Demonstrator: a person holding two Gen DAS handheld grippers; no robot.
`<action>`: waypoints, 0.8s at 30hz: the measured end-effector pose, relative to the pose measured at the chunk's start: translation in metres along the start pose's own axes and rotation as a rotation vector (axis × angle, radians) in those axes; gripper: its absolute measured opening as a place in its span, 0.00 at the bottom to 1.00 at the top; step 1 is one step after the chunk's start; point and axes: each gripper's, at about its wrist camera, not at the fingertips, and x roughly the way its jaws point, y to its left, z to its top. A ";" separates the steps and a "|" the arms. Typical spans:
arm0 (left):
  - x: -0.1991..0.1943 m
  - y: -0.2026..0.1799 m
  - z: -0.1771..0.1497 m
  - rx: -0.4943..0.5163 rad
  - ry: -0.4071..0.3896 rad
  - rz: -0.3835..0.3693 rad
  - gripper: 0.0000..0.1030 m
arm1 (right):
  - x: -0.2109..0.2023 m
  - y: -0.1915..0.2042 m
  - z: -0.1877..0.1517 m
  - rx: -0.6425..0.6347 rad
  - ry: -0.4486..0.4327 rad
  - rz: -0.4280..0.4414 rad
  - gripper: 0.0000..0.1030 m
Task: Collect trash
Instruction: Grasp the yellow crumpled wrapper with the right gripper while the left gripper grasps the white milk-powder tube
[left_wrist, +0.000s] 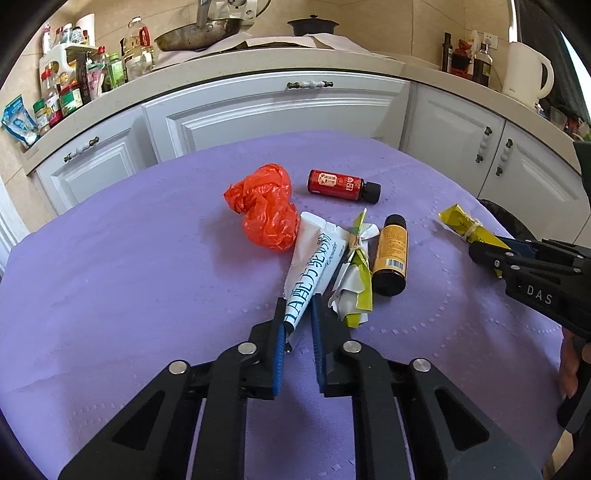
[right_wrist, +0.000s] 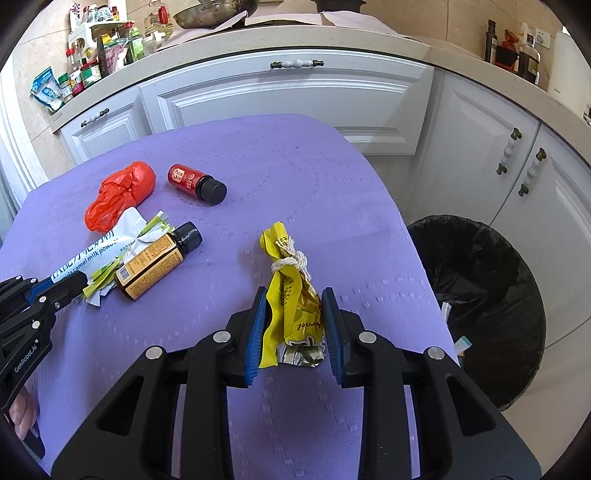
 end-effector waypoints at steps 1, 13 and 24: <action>0.000 0.000 0.000 -0.001 0.000 -0.001 0.10 | 0.000 0.000 0.000 0.001 -0.001 0.001 0.27; -0.003 0.000 -0.001 -0.015 -0.012 0.027 0.04 | -0.004 -0.002 -0.003 0.012 -0.010 0.000 0.27; -0.005 0.000 -0.001 -0.054 -0.015 0.047 0.04 | -0.010 -0.003 -0.007 0.020 -0.023 -0.006 0.27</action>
